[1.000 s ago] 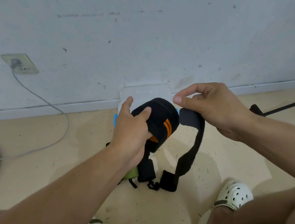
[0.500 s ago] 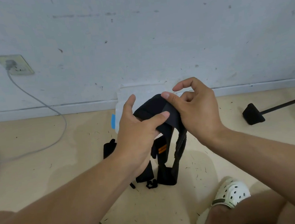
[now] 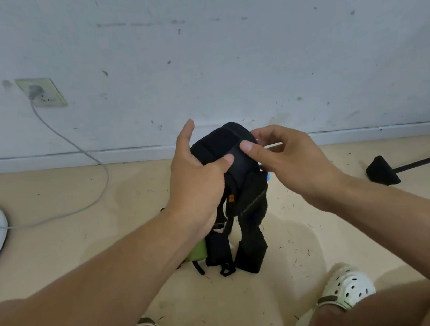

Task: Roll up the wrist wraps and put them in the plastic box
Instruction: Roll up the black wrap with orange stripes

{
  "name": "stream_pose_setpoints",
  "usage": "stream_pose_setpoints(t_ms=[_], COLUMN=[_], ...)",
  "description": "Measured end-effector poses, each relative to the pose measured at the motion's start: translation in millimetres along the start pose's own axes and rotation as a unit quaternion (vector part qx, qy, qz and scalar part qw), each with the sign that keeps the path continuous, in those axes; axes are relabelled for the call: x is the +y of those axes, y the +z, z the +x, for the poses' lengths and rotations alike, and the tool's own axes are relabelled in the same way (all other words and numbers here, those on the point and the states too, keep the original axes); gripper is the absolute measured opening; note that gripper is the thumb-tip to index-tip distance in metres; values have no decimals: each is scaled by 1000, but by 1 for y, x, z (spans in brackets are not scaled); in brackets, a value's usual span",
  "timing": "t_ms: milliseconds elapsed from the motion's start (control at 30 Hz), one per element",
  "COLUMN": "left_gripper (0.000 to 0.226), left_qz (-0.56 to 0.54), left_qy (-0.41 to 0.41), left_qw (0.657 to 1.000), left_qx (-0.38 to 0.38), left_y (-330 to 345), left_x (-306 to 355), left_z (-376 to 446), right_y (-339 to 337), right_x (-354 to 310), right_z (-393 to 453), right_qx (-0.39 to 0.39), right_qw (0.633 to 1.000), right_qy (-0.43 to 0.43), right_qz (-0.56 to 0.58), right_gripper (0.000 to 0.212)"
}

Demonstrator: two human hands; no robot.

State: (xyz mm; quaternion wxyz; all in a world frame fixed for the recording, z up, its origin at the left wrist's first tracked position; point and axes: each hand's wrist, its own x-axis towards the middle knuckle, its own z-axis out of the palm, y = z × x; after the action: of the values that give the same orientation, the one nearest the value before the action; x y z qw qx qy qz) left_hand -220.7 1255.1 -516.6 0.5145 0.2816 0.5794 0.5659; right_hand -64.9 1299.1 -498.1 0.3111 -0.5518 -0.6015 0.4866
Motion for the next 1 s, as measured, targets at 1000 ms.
stream_pose_setpoints(t_ms=[1000], left_gripper=[57], left_qz=[298], left_qy=[-48], left_qw=[946], left_qx=[-115], left_y=[5], left_x=[7], left_z=[-19], right_y=[-83], right_x=[-11], right_z=[12], right_qx=[-311], right_qw=[930], right_qy=[111], right_qz=[-164], right_gripper=[28])
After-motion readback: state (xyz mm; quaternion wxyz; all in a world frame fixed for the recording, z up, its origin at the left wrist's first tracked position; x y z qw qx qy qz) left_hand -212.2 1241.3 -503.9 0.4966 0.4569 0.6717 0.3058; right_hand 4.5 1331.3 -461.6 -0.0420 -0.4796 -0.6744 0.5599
